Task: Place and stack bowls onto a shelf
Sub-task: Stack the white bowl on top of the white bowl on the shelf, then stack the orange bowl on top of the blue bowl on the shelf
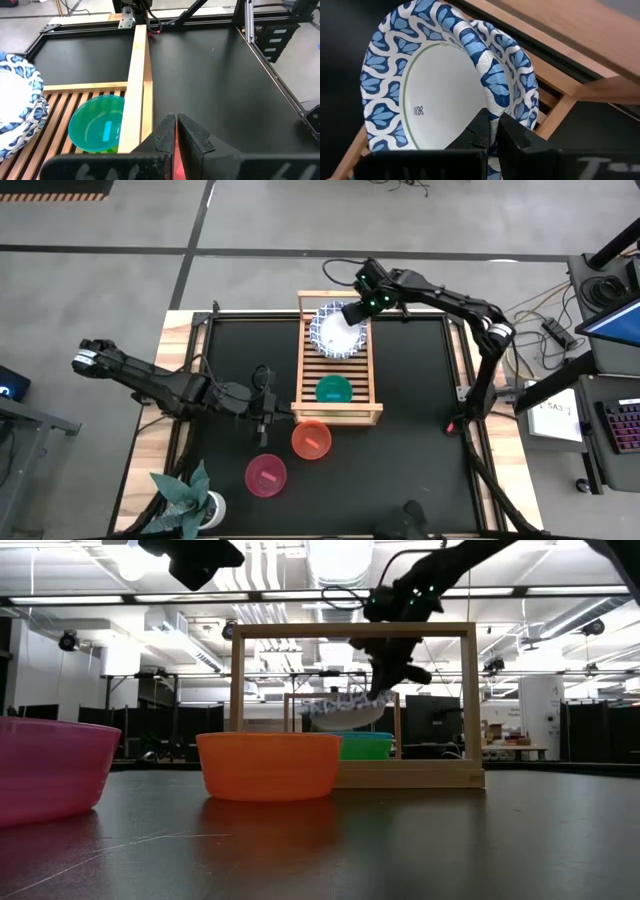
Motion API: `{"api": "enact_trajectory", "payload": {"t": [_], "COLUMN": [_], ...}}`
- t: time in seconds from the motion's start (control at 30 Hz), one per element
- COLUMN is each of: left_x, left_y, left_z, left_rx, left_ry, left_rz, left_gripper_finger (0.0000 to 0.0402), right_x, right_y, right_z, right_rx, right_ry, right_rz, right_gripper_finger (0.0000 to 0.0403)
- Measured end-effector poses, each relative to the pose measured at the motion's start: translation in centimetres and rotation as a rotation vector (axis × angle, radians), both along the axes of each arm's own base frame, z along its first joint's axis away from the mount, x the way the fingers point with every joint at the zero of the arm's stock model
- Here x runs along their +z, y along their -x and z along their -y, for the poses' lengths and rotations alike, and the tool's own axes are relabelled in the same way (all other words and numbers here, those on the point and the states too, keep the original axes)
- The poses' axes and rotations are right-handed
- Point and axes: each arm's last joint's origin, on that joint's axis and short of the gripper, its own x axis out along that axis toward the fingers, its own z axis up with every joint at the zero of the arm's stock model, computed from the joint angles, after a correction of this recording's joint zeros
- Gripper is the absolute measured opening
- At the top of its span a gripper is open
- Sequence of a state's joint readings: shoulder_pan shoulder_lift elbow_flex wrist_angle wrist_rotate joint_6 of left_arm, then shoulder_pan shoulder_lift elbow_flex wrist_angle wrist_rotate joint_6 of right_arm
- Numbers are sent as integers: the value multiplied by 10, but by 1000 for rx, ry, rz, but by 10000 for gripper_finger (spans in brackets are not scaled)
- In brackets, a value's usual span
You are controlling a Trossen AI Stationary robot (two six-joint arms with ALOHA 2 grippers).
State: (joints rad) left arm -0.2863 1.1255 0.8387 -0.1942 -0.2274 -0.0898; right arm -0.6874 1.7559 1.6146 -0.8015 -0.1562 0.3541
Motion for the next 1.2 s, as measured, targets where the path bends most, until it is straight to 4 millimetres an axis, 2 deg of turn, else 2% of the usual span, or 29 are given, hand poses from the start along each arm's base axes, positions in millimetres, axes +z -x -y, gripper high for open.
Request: {"api": "enact_trajectory", "payload": {"t": [0.2, 0.47, 0.63, 0.83, 1.0, 1.2], "left_x": [0, -1, -1, -1, -2, -2], "left_y": [0, 0, 0, 0, 0, 0], "left_z": [0, 0, 0, 0, 0, 0], "left_rx": [0, 0, 0, 0, 0, 9], "left_ry": [0, -2, -2, -2, -3, 15], "left_rz": [-2, -9, -10, -9, -12, -14], "left_gripper_finger": [0, 0, 0, 0, 0, 0], "right_x": [-15, -19, -10, 11, 43, 75], "right_y": [-5, -8, -4, 5, 14, 18], "right_z": [8, 11, 10, 4, -19, -77], "right_rx": [4, -10, -30, -24, 54, 185], "right_ry": [-9, 12, 46, 84, 164, 315], "right_rz": [-21, -24, -24, 13, 52, 121], "right_gripper_finger": [18, 64, 90, 95, 93, 79]}}
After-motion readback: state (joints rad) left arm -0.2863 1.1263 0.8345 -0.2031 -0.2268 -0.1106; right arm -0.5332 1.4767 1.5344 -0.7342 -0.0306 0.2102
